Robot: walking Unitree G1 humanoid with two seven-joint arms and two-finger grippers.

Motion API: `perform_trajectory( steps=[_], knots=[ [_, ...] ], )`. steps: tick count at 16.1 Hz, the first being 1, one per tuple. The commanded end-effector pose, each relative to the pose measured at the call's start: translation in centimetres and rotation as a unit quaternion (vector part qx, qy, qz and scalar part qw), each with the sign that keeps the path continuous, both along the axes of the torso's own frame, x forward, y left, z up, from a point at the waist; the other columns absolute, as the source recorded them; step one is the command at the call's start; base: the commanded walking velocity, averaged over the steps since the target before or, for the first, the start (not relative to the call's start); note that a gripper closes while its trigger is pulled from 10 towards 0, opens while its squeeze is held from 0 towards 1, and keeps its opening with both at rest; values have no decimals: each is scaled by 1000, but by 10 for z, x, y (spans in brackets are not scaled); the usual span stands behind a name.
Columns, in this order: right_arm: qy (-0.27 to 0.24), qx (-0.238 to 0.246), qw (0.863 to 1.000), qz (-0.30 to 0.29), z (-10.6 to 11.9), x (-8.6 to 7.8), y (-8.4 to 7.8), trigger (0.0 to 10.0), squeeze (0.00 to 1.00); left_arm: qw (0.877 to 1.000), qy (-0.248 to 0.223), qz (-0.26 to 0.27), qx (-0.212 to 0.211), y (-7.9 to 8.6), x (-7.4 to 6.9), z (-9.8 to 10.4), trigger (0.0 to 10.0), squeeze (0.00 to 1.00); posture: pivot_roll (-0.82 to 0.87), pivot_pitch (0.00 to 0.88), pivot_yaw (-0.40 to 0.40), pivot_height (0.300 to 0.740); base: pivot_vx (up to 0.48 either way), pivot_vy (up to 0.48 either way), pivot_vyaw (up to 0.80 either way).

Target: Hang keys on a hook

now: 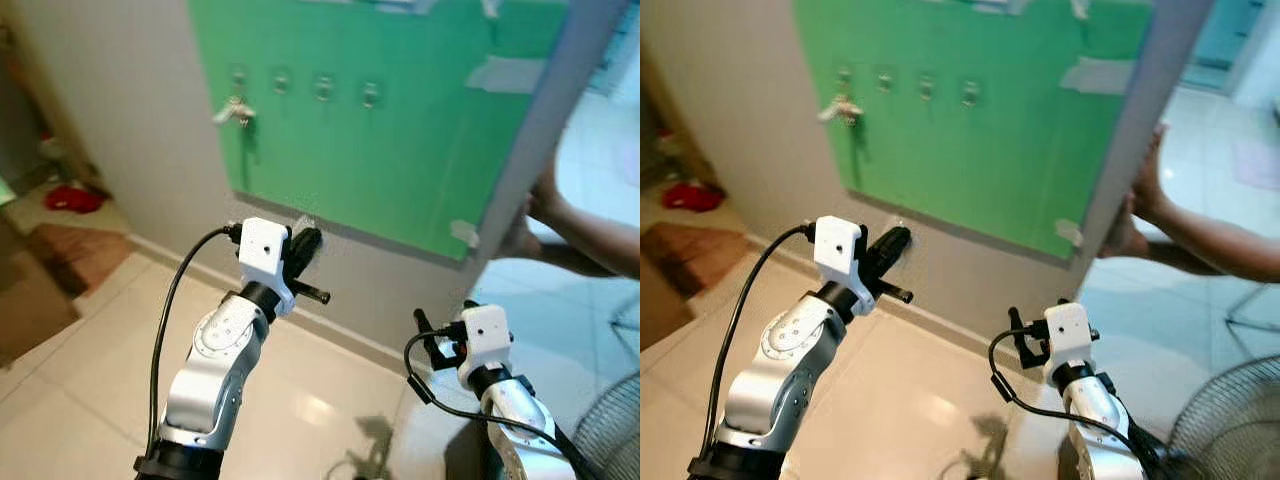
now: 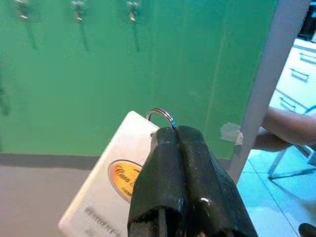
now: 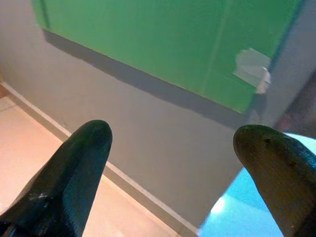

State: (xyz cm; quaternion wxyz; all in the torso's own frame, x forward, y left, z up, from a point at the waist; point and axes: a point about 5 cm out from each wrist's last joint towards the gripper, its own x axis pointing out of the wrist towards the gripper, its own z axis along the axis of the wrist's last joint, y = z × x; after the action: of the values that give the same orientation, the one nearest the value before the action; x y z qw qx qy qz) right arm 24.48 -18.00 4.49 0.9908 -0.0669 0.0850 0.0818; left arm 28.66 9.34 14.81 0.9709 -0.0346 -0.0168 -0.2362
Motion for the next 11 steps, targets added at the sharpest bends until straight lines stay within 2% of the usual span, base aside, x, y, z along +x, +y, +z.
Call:
perform_trajectory(
  steps=[1, 4, 7, 11],
  knots=[
    [-1, 2, 1000, 5, 1, 2, 1, 10000, 0, 1000, -10, 13, 7, 3, 3, 2, 0, 0, -64, 0, 21, 740, 0, 0, 0],
    [-3, -1, 1000, 6, 2, 3, 1, 10000, 0, 999, -15, 41, 21, 7, 9, 6, 0, 0, -63, 0, 20, 740, 0, 0, 0],
    [-3, -4, 1000, 8, 1, 3, 1, 10000, 0, 996, -23, 78, 28, 16, 19, 19, 0, 0, -62, 0, 19, 740, 0, 0, 0],
    [1, -6, 1000, 8, -1, 1, 1, 10000, 0, 996, -42, 72, 34, 14, 18, 25, 0, 0, -63, 0, 22, 740, 0, 0, 0]
  ],
)
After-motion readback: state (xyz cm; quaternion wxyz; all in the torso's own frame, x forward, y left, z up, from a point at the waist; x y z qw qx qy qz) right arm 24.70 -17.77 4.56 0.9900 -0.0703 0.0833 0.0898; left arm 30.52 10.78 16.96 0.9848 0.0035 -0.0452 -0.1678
